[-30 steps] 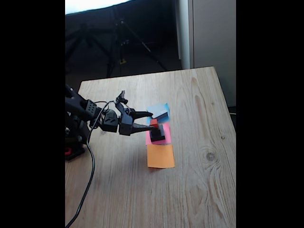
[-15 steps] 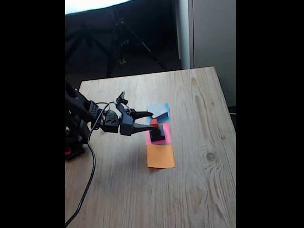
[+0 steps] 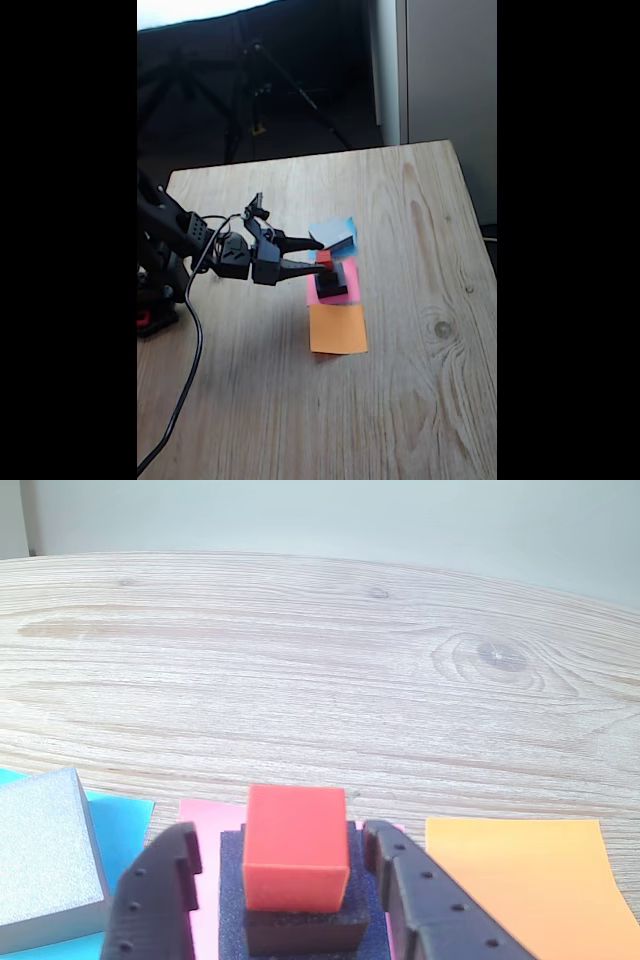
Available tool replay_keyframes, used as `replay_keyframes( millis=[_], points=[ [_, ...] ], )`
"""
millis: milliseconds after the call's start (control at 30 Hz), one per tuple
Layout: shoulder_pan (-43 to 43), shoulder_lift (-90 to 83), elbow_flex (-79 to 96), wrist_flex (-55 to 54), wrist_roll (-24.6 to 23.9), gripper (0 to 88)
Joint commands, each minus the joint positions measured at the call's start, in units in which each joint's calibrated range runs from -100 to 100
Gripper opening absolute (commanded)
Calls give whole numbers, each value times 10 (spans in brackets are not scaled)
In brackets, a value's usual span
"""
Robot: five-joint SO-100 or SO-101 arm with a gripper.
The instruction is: Tower of hanoi
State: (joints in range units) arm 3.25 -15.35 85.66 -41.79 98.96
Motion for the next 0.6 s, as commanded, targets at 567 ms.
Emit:
replay_keyframes(
  millis=[567],
  points=[
    [-10, -9, 8, -2, 10, 50]
  ],
)
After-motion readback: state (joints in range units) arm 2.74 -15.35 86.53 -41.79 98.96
